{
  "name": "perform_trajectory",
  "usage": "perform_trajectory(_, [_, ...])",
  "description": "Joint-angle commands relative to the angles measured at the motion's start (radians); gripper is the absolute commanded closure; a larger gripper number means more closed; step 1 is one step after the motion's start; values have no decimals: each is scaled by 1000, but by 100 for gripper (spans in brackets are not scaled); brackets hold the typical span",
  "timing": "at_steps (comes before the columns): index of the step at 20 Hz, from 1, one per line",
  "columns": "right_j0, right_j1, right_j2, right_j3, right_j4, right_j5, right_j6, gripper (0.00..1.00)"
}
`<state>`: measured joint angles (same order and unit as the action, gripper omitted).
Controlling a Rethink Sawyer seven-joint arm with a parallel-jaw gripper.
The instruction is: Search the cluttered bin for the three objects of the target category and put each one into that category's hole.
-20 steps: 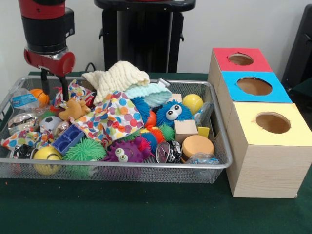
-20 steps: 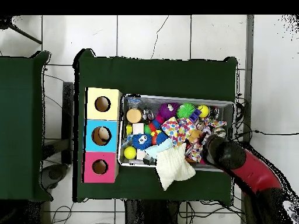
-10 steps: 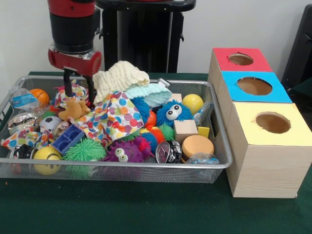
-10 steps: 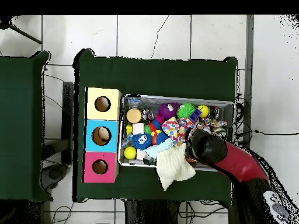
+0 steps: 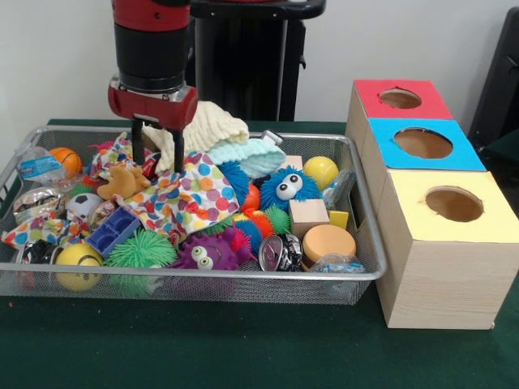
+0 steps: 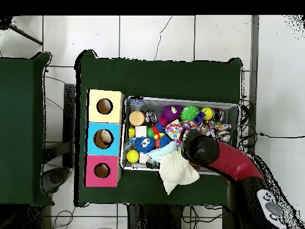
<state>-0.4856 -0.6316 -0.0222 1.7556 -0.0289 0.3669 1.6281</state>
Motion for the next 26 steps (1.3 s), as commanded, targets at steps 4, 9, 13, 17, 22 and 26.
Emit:
perform_trajectory(4, [-146, 30, 90, 14, -29, -18, 41, 0])
perform_trajectory(9, [-211, 6, 130, 27, -41, 11, -2, 0])
perform_trajectory(13, [-241, 16, 145, 20, -59, 11, -19, 0])
perform_trajectory(17, [-229, 20, 140, 11, -68, 10, -7, 0])
perform_trajectory(22, [-208, 22, 128, 5, -66, 13, 12, 0])
perform_trajectory(26, [-185, 25, 117, 3, -56, 9, 36, 0])
